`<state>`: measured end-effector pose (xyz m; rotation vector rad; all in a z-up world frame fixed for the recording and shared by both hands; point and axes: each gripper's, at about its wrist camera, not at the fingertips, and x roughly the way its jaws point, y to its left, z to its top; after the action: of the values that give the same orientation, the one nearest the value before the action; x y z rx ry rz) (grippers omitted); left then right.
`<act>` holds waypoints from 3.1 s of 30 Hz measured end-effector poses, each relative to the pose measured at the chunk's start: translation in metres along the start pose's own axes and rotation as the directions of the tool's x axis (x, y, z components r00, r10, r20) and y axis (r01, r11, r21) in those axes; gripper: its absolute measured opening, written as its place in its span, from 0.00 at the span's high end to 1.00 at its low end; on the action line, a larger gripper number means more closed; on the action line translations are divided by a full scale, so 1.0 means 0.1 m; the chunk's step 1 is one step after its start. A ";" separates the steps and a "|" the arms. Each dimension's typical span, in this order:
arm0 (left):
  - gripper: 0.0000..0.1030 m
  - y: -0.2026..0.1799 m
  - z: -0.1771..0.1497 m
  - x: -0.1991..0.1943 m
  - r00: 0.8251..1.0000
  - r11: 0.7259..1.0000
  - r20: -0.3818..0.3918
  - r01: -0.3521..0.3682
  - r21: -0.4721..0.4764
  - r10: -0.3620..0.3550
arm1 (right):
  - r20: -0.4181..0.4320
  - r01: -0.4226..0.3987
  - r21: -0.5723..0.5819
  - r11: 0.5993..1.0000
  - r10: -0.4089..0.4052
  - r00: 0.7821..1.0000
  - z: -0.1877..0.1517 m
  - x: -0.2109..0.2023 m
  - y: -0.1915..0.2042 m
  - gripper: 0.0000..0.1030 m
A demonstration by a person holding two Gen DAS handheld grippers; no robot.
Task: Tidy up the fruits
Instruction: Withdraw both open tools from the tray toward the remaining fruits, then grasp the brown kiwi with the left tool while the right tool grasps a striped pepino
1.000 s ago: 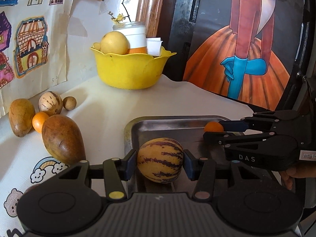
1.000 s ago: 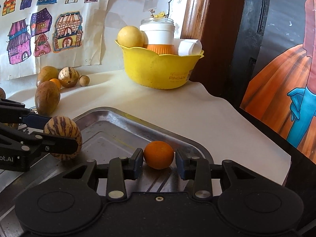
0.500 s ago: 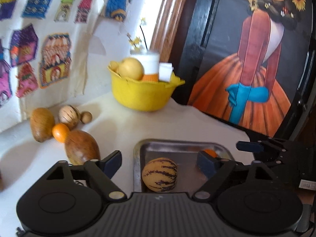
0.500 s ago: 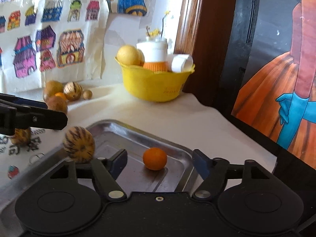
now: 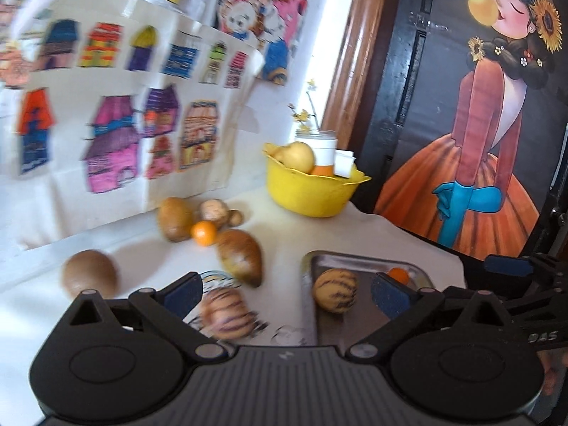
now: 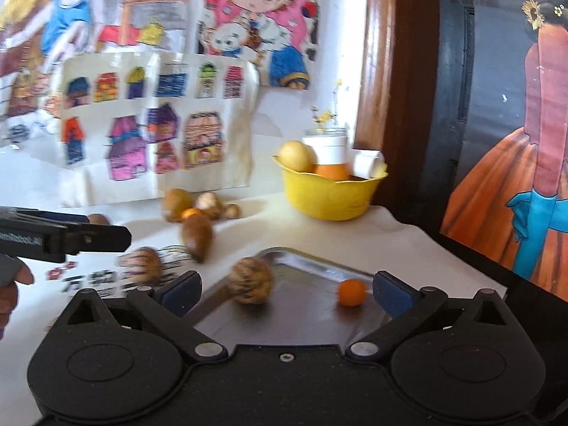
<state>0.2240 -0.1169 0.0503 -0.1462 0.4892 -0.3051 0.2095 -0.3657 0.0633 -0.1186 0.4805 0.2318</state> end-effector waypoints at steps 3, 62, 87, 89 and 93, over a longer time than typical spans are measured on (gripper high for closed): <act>0.00 0.08 -0.12 -0.23 1.000 1.000 0.004 -0.026 0.006 0.026 | -0.001 -0.024 -0.001 1.000 0.024 1.000 -0.05 -0.16 0.17 0.01; 0.00 1.55 -0.25 -0.19 0.974 0.972 -0.080 -0.217 -0.088 0.211 | -0.211 -0.266 -0.040 0.963 0.252 0.944 -0.28 0.95 1.65 0.01; 0.00 1.73 -0.03 0.64 0.956 0.961 -0.154 -0.264 -0.083 0.249 | -0.235 -0.197 -0.007 0.980 0.190 0.953 -0.11 1.64 1.58 0.07; 0.00 1.72 -0.05 0.67 0.956 0.961 -0.143 -0.267 -0.076 0.255 | -0.239 -0.196 -0.006 0.981 0.188 0.953 -0.11 1.65 1.58 0.09; 0.01 1.68 -0.04 0.70 0.960 0.965 -0.144 -0.253 -0.069 0.242 | -0.255 -0.197 0.005 0.980 0.191 0.948 -0.12 1.69 1.57 0.14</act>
<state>0.3233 0.0194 -0.0192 -0.1477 0.6481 -0.0476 0.3102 -0.1831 -0.0360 -0.1216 0.7477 0.4179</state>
